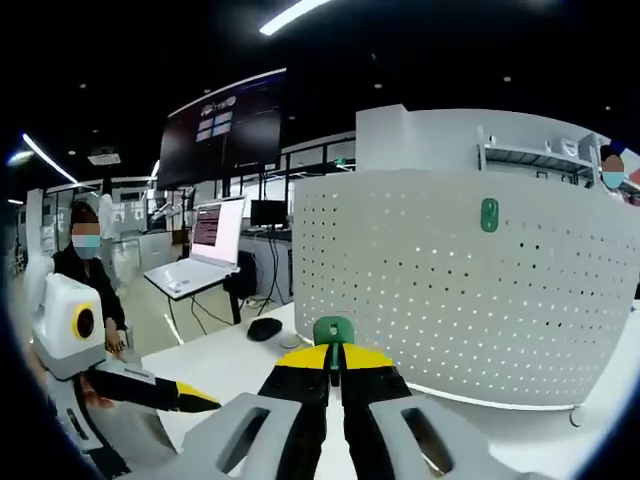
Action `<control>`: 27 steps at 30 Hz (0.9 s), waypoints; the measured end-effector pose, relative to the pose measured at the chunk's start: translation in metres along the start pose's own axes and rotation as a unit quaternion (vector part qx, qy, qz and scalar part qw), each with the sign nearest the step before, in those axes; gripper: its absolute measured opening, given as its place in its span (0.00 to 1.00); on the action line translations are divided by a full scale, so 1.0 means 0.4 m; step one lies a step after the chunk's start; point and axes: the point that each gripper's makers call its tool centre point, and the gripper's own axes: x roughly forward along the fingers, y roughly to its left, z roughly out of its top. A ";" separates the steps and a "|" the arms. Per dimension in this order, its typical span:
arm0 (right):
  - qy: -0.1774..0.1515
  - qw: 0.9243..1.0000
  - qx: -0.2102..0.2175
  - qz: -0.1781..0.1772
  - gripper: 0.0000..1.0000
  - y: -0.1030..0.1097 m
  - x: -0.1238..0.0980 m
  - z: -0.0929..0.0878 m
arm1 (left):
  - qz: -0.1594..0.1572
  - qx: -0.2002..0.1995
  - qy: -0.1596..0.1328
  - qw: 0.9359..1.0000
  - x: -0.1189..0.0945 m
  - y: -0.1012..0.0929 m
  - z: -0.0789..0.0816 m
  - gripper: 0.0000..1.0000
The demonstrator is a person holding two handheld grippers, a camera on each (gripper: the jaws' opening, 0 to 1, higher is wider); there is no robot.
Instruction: Insert the hook assembly into the mounting plate slot until the hook locks in place.
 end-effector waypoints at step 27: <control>-0.067 0.988 0.005 -0.136 0.00 -0.306 0.088 0.146 | -0.007 -0.010 0.012 1.000 0.003 -0.002 -0.012 0.97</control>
